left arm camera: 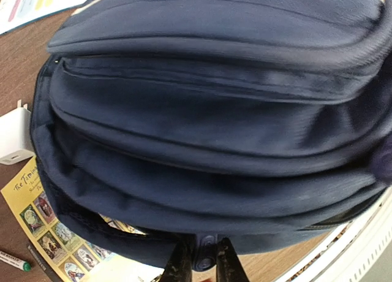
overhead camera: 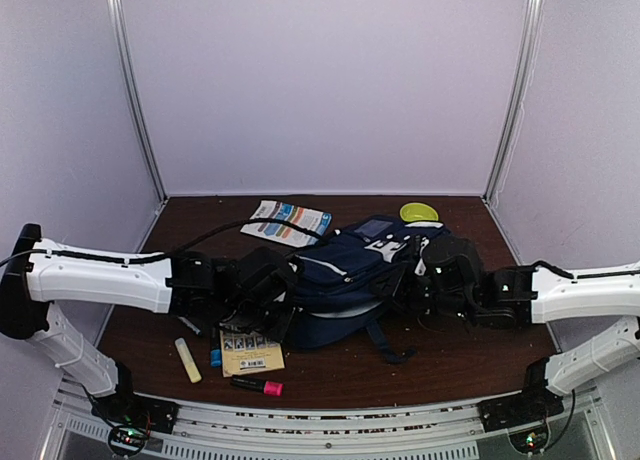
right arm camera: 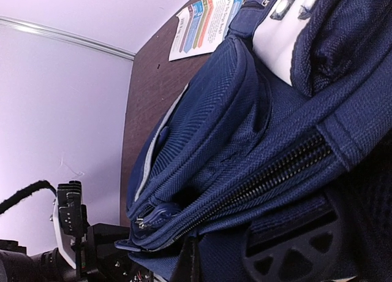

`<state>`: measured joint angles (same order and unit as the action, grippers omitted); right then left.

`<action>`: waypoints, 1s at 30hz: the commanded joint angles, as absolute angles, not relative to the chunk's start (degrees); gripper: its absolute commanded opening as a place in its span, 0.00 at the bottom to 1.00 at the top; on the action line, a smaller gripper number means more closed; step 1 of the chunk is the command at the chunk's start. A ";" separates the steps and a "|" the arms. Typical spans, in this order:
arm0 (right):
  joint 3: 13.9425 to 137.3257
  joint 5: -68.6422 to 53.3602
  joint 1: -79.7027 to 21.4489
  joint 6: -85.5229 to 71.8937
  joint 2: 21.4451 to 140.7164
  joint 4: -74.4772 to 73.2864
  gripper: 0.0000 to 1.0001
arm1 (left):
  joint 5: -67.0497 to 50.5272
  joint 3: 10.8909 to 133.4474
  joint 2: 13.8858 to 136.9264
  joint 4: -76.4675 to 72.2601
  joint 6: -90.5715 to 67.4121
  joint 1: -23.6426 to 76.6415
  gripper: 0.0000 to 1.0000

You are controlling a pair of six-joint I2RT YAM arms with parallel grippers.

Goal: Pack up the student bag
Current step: Unzip the largest pocket of the student bag.

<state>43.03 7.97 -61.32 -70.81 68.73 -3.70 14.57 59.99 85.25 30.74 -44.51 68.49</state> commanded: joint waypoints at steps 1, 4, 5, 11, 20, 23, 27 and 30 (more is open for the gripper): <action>41.66 11.30 -60.24 -69.01 65.62 -1.78 0.00 | 15.55 60.23 83.62 30.91 -44.00 67.67 0.00; 41.21 8.60 -60.21 -67.20 65.84 1.30 0.23 | 12.85 60.57 83.52 28.59 -42.83 67.66 0.00; 41.03 7.18 -60.22 -66.87 66.03 2.39 0.34 | 12.23 60.77 83.43 28.23 -42.52 67.72 0.00; 40.18 -0.01 -61.04 -67.59 68.95 10.24 0.66 | 10.78 63.64 82.38 27.96 -39.99 68.18 0.00; 43.66 0.66 -66.10 -74.76 76.55 11.49 0.65 | 10.53 66.46 82.48 27.93 -38.67 69.16 0.00; 42.07 2.02 -67.01 -77.14 77.16 12.56 0.67 | 10.81 66.20 81.42 28.03 -38.63 69.17 0.00; 40.74 2.73 -67.07 -77.13 77.19 13.74 0.60 | 11.32 65.24 80.40 28.08 -38.50 69.17 0.00; 40.90 4.71 -67.12 -75.26 76.20 11.31 0.40 | 12.20 64.45 80.17 29.06 -38.72 69.17 0.00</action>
